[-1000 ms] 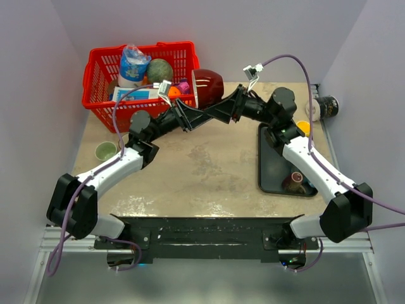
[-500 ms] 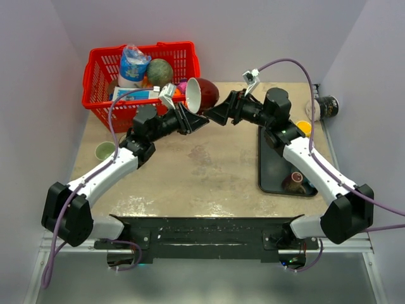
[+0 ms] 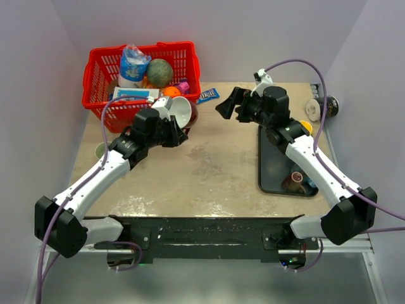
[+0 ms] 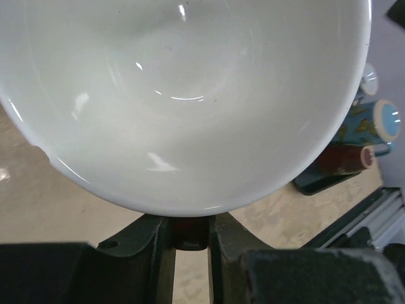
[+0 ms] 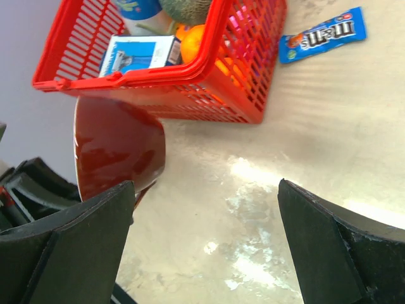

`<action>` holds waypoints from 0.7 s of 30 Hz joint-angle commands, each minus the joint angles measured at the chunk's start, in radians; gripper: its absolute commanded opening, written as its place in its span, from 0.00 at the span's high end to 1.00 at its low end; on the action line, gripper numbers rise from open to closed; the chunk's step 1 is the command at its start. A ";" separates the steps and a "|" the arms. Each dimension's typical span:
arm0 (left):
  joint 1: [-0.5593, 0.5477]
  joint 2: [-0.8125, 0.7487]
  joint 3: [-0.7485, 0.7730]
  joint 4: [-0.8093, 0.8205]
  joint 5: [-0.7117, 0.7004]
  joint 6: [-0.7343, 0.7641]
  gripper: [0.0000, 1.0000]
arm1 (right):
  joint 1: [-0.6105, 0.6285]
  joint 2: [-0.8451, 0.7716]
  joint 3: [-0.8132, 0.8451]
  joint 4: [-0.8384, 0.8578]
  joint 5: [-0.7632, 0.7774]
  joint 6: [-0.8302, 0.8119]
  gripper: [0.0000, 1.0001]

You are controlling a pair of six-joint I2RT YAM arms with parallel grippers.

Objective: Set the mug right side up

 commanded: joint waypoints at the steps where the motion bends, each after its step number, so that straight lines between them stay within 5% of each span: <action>1: 0.003 -0.081 0.016 -0.089 -0.135 0.084 1.00 | -0.003 -0.007 0.072 -0.063 0.125 -0.039 0.01; 21: 0.001 0.079 -0.145 -0.086 -0.513 -0.017 1.00 | -0.023 0.040 0.090 -0.142 0.142 0.023 0.02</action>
